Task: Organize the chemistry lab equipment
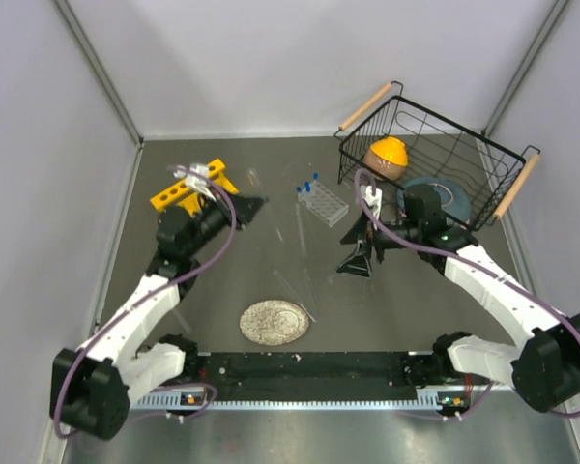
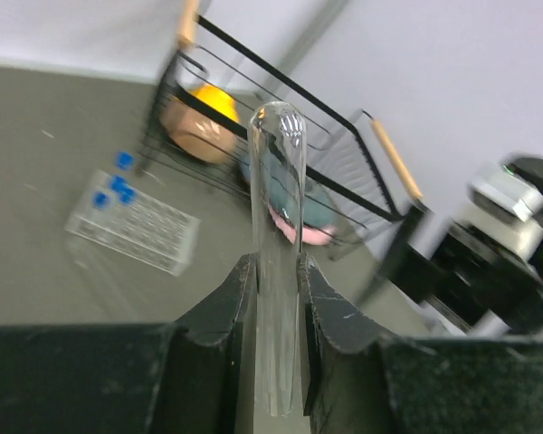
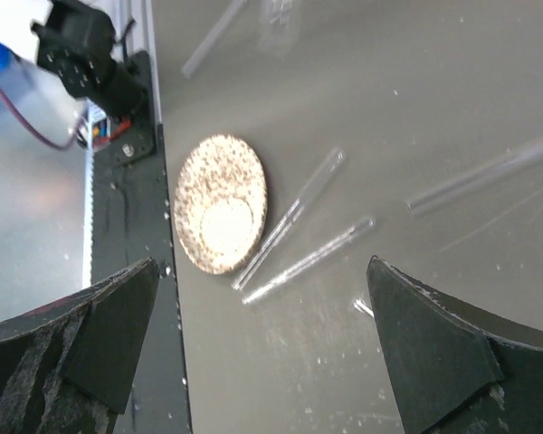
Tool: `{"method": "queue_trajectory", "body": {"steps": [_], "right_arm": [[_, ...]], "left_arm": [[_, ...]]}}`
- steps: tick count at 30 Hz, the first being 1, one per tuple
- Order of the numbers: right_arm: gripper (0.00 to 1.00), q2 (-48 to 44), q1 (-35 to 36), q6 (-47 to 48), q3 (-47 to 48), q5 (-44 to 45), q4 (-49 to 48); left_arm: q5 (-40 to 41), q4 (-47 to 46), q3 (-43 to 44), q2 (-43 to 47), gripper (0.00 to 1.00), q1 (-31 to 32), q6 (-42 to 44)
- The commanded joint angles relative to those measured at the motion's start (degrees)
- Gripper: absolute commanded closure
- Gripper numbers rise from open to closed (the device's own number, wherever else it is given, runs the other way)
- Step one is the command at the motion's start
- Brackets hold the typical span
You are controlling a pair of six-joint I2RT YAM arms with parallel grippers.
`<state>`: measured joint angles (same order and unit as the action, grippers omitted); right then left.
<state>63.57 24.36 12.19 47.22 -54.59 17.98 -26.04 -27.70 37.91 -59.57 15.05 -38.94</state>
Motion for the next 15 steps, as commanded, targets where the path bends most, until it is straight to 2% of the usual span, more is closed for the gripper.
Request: {"method": "queue_trajectory", "body": {"steps": [1,2,8,15], "right_arm": [[0.01,4.53,1.91,-16.12,6.64,-6.22,-15.76],[0.01,7.07,2.62,-20.75,7.44,-6.93,-17.43],[0.01,13.67,7.01,-31.24,10.26,-6.93,-23.5],[0.01,15.18,11.22,-39.69,7.45,-8.17,-31.33]], "left_arm": [[4.41,-7.19,-6.26,7.71,0.96,7.35,-9.92],[5.12,-7.71,-7.05,8.5,0.96,9.71,-10.63],[10.4,-11.85,-12.86,10.27,0.96,17.19,-14.94],[13.03,-13.16,-13.74,8.24,0.96,22.3,-14.68]]}}
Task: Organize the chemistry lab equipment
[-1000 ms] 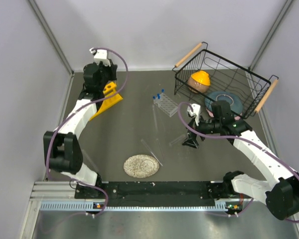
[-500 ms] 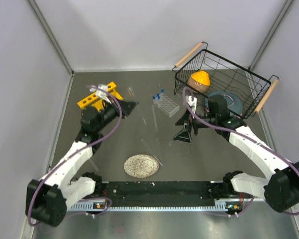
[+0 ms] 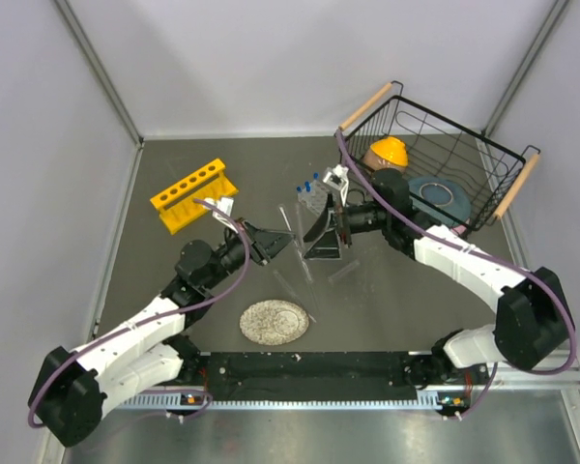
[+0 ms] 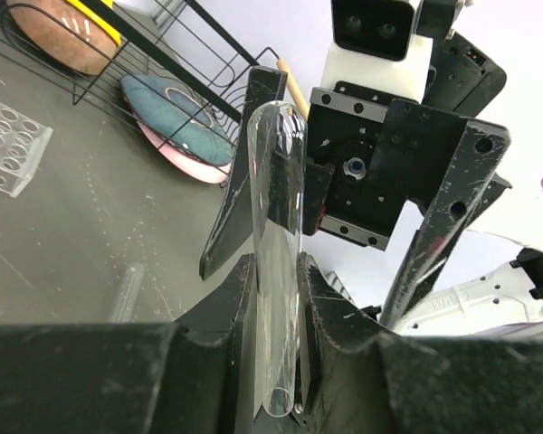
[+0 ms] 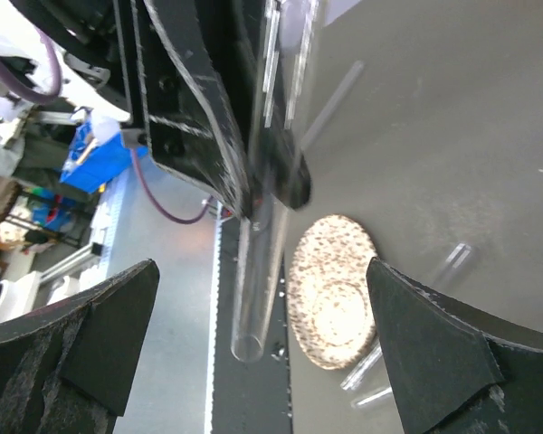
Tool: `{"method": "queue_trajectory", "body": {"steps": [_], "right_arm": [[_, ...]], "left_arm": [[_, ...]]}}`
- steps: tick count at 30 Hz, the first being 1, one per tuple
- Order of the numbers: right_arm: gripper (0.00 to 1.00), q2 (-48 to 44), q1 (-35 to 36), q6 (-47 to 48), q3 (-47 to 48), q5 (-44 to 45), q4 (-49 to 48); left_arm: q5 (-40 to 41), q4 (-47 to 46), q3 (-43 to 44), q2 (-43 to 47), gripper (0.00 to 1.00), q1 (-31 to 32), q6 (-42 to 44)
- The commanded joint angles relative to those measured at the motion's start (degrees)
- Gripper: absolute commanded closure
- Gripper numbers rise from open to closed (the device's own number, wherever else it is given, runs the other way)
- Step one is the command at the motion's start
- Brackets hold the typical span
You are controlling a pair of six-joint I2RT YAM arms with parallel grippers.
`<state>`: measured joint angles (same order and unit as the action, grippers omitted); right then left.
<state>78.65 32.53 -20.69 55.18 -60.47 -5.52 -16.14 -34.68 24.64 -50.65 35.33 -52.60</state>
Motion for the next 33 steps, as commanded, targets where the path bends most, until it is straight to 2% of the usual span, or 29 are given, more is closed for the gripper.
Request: {"method": "queue_trajectory", "body": {"steps": [1,4,5,7,8,11,14,15,18,19,21,22,26,28,33], "right_arm": [[0.02,0.1,3.58,-6.65,-1.21,-1.85,-7.75],[0.04,0.97,5.08,-6.64,-2.18,-1.06,-7.93],[0.09,1.32,5.26,-7.17,-2.18,-1.06,-7.93],[0.24,2.2,5.61,-7.87,-2.09,-0.88,-8.02],[0.43,2.47,5.61,-8.4,-2.0,-0.88,-8.1],[0.71,3.0,5.7,-8.14,-1.83,-0.71,-7.49],[0.83,3.09,5.61,-6.21,-1.65,-0.88,-5.74],[0.85,2.91,5.7,-5.34,-1.65,-0.88,-5.12],[0.88,2.56,5.7,-1.12,-1.39,-0.71,-2.14],[0.89,2.38,5.7,1.07,-1.21,-0.62,-1.17],[0.9,1.69,5.78,3.36,-0.86,-0.53,1.2],[0.9,1.51,5.7,5.29,-0.69,-0.62,1.91],[0.91,0.54,6.75,11.62,-0.16,-0.44,5.34],[0.91,0.19,7.63,14.87,0.02,-0.09,8.85],[0.9,0.01,8.42,17.52,0.11,-0.97,10.0]], "left_arm": [[3.48,-6.45,-0.56,-0.59,0.96,2.28,-0.93],[4.89,-6.9,-0.91,-0.5,0.96,3.07,-0.49],[5.24,-6.64,-1.0,-0.41,0.96,3.25,-0.14],[6.12,-6.02,-1.09,-0.06,0.96,3.51,0.39],[6.38,-5.41,-1.18,0.2,0.96,3.69,0.74],[6.65,-3.83,-1.27,0.99,0.95,3.78,1.53],[5.69,-0.93,-0.39,1.78,0.92,3.69,2.85],[5.33,0.99,-0.12,1.96,0.8,3.69,3.2],[4.63,5.04,1.02,2.93,0.58,3.69,4.08],[4.54,5.93,1.19,3.28,0.45,3.52,4.26],[4.1,12.3,3.03,4.95,0.33,3.34,5.92],[4.19,14.79,4.09,5.56,0.23,3.08,6.54],[2.7,25.26,10.14,7.32,0.13,1.85,9.79],[-0.2,28.24,12.17,7.06,0.13,0.8,10.67],[-5.21,38.27,18.51,3.2,0.15,-0.17,12.78]]}}
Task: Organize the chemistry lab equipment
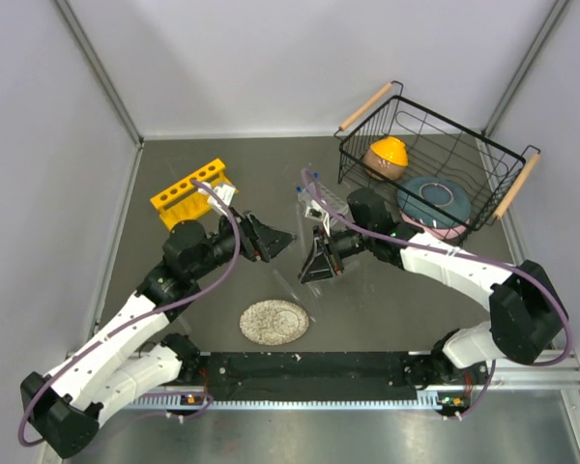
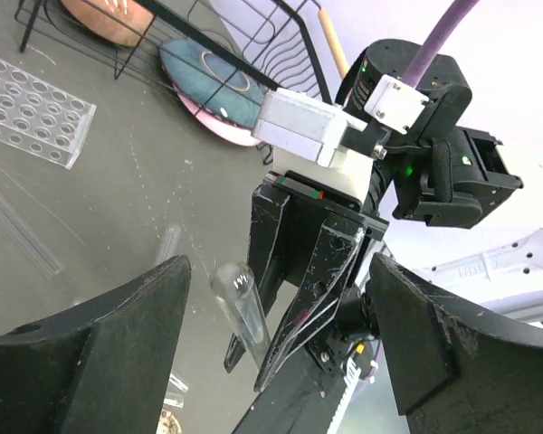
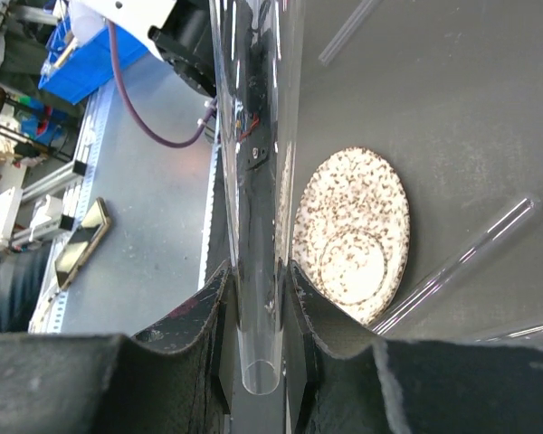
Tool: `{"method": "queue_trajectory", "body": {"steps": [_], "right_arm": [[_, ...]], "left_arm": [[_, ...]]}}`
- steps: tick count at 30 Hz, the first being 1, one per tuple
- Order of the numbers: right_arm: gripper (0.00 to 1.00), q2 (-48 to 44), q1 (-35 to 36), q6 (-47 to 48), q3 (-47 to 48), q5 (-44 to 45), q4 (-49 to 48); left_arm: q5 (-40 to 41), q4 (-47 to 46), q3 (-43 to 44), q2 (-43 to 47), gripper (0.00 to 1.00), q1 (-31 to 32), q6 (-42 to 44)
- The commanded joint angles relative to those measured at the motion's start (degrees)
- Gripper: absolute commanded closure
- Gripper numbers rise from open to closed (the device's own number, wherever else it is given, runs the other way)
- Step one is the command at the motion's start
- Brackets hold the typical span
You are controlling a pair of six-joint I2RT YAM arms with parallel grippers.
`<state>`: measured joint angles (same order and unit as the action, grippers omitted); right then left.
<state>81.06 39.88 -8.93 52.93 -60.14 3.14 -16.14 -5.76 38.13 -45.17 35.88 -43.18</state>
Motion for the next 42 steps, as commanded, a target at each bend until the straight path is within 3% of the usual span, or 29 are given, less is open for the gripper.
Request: {"method": "queue_trajectory", "body": {"steps": [1,10,15,20,23,26,27,30,33,38,42], "right_arm": [[0.9,-2.57,1.08,6.37,2.36,-1.38,1.52],[0.9,-3.01,1.08,8.31,2.09,-1.65,2.31],[0.89,-2.83,1.08,8.58,2.27,-1.82,2.66],[0.89,-2.48,1.08,8.66,2.44,-1.82,2.93],[0.87,-2.39,1.08,8.66,2.62,-1.82,3.28],[0.62,-2.66,1.08,11.82,3.75,-0.16,6.24],[0.41,-2.83,0.99,15.4,4.37,0.54,8.01],[0.15,-5.29,0.47,22.08,6.48,4.85,14.52],[0.02,-9.33,-2.78,25.7,5.79,7.67,15.93],[0.01,-13.11,-12.52,26.68,4.03,4.34,15.58],[0.01,-13.82,-13.42,27.82,3.41,3.98,15.58]], "left_arm": [[-6.61,9.97,5.46,-2.99,0.16,-0.72,3.54],[-10.92,11.03,6.78,-5.9,0.47,-0.72,3.54],[-11.63,9.98,6.43,-5.98,0.56,-0.63,2.75],[-13.12,6.47,4.59,-5.98,0.81,-0.63,1.08],[-13.57,6.2,3.97,-5.9,0.89,-0.72,1.08],[-11.38,8.64,4.23,-5.2,0.92,-0.72,2.92],[-10.15,9.7,4.49,-4.76,0.93,-0.72,3.62],[-4.27,13.74,5.64,-3.0,0.95,-1.07,7.13],[1.98,18.39,7.92,-2.82,0.94,-3.52,11.09],[5.24,18.42,11.17,-6.24,0.94,-14.67,17.94],[9.1,12.98,14.68,-15.18,0.94,-24.69,24.61]]}}
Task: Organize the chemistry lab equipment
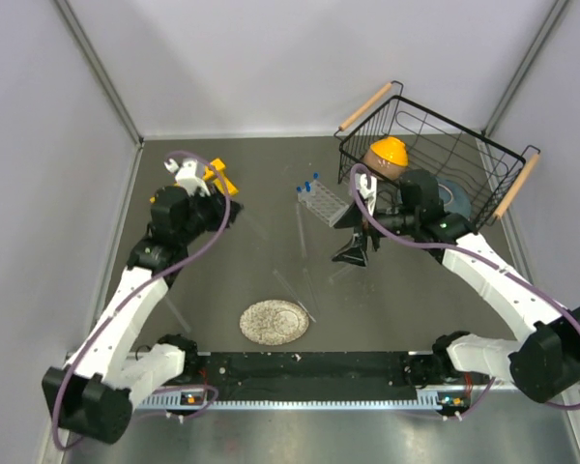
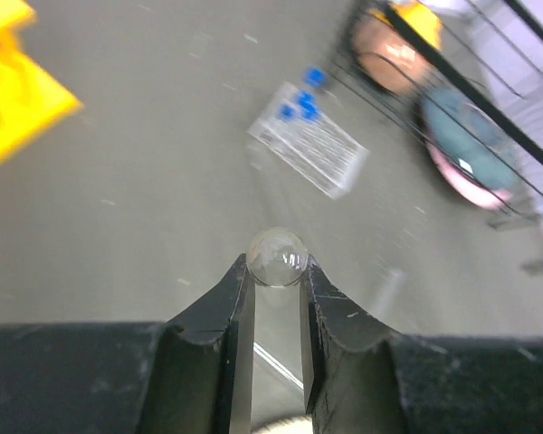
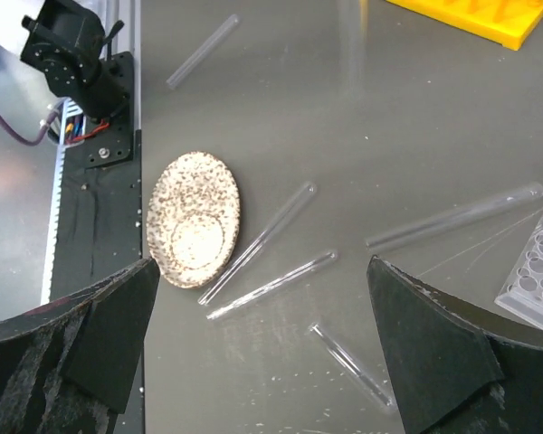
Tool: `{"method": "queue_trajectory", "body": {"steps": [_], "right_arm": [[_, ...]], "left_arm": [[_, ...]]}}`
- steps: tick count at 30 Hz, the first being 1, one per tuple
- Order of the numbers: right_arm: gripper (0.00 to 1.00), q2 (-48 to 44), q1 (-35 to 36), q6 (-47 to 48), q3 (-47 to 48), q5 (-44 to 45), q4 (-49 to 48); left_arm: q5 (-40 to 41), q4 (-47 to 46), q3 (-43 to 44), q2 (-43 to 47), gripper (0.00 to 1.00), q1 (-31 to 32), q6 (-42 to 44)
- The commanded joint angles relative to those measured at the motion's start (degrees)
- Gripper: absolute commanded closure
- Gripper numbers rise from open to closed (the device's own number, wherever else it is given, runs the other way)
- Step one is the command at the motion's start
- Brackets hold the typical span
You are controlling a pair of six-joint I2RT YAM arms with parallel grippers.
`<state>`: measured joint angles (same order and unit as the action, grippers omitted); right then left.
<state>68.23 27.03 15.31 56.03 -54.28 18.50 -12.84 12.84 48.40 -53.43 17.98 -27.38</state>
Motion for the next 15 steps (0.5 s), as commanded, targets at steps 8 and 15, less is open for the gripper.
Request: {"method": "queue_trajectory", "body": {"steps": [8,15], "right_arm": [[0.01,-1.25,-0.48,5.08,-0.04,-1.62,0.57],[0.01,-0.46,-0.22,6.48,0.04,-0.74,1.36]], "left_arm": [[10.81,-15.64,15.13,-24.16,0.94,-13.75,14.45],[11.61,-16.44,23.65,-33.66,0.94,-15.69,16.04]]}}
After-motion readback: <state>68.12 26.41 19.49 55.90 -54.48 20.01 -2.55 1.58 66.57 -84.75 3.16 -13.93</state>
